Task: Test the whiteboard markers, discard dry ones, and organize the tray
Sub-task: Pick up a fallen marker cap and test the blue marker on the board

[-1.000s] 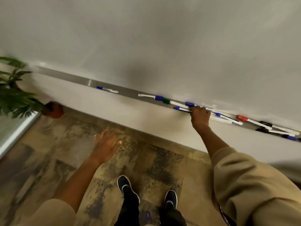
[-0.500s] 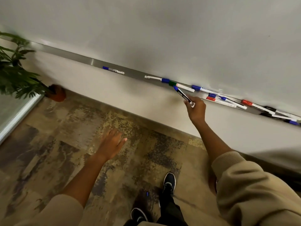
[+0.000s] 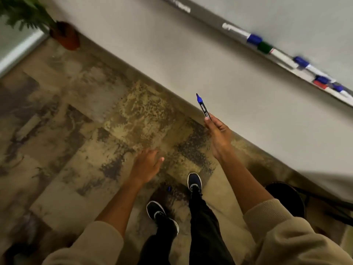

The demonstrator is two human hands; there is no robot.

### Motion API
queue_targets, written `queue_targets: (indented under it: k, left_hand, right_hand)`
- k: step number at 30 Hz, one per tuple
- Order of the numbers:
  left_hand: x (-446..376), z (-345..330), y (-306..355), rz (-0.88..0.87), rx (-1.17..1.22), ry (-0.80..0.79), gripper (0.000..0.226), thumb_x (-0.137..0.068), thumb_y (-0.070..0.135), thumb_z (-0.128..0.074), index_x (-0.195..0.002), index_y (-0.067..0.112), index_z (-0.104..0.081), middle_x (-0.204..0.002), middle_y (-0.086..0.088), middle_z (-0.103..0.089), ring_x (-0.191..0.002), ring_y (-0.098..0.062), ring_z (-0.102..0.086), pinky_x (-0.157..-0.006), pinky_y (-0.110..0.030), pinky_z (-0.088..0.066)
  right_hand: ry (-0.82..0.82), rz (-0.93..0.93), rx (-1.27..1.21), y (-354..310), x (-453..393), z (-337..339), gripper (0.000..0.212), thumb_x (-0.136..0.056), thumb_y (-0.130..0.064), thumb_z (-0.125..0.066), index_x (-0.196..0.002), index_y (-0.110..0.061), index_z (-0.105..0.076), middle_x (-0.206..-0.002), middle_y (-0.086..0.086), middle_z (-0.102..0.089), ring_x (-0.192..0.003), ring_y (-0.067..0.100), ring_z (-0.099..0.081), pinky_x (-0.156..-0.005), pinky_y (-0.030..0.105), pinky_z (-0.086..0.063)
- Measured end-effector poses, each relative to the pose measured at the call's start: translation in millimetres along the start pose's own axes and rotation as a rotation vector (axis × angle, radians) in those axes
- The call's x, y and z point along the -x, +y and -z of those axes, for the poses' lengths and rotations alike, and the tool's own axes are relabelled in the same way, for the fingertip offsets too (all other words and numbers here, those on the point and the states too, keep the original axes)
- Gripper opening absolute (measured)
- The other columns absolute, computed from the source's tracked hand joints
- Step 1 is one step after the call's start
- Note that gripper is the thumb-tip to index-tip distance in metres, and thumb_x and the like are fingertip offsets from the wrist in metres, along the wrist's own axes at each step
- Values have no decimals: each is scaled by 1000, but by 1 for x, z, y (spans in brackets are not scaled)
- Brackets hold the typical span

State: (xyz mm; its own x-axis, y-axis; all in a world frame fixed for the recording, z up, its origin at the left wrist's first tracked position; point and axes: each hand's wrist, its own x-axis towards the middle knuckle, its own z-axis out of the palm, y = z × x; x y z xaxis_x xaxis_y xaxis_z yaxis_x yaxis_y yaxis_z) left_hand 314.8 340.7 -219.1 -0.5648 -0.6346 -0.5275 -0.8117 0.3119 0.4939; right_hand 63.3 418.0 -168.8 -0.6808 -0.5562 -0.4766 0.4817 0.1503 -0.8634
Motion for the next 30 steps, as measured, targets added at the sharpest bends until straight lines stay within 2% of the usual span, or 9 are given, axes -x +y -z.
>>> queue_targets:
  k: [2, 8, 10, 15, 18, 22, 26, 30]
  left_hand:
    - [-11, -34, -24, 52, 22, 0, 61, -94, 58, -41, -137, 16, -51, -135, -11, -49, -129, -34, -39, -103, -50, -39]
    - [-54, -159, -80, 177, 61, -12, 54, -97, 50, -48, -135, 13, -51, -130, -10, -50, -122, -29, -44, -97, -40, -41]
    - [-70, -212, -101, 187, 95, -51, 57, -95, 54, -48, -133, 12, -52, -129, -11, -50, -122, -31, -46, -98, -42, -43]
    - [-102, -336, -149, 254, 18, -166, 51, -96, 51, -47, -134, 17, -50, -134, -9, -48, -130, -34, -39, -103, -46, -41]
    - [-119, -395, -174, 318, -29, -193, 45, -97, 47, -47, -133, 19, -48, -132, -7, -48, -128, -33, -40, -99, -44, -43]
    - [-144, -457, -201, 407, -32, -174, 42, -97, 40, -50, -134, 19, -46, -131, -7, -47, -124, -30, -42, -96, -40, -44]
    - [-164, -495, -224, 529, -10, -118, 38, -94, 39, -57, -126, 18, -51, -125, -6, -52, -119, -28, -46, -91, -39, -48]
    - [-173, -526, -243, 638, -13, -116, 37, -92, 41, -61, -119, 16, -53, -119, -6, -56, -114, -28, -51, -85, -38, -51]
  right_hand:
    - [-44, -14, 16, 33, -11, -8, 36, -92, -7, -66, -128, -1, -64, -101, 3, -70, -87, 9, -57, -74, 20, -47]
    - [-134, -105, 117, 137, -59, -15, 24, -90, -14, -72, -113, -19, -74, -97, -1, -72, -89, 18, -54, -74, 26, -45]
    - [-182, -118, 161, 178, -77, -11, 21, -89, -15, -73, -109, -22, -75, -97, -2, -72, -88, 18, -52, -71, 25, -44]
    - [-312, -135, 269, 262, -113, 4, 30, -89, -12, -71, -119, -13, -71, -105, 0, -72, -84, -4, -63, -74, 14, -49]
    - [-381, -117, 326, 300, -131, 16, 31, -89, -9, -71, -119, -11, -69, -110, 4, -73, -80, -7, -63, -72, 11, -49]
    - [-442, -123, 361, 349, -156, 33, 33, -89, -5, -70, -121, -5, -68, -89, -9, -71, -70, -8, -61, -68, 8, -47]
    - [-467, -130, 418, 384, -178, 49, 34, -87, -6, -72, -121, -3, -69, -98, -5, -73, -77, -8, -62, -71, 9, -47]
    - [-485, -153, 460, 410, -196, 65, 34, -87, -7, -73, -120, -4, -70, -79, -18, -71, -68, -8, -61, -63, 8, -45]
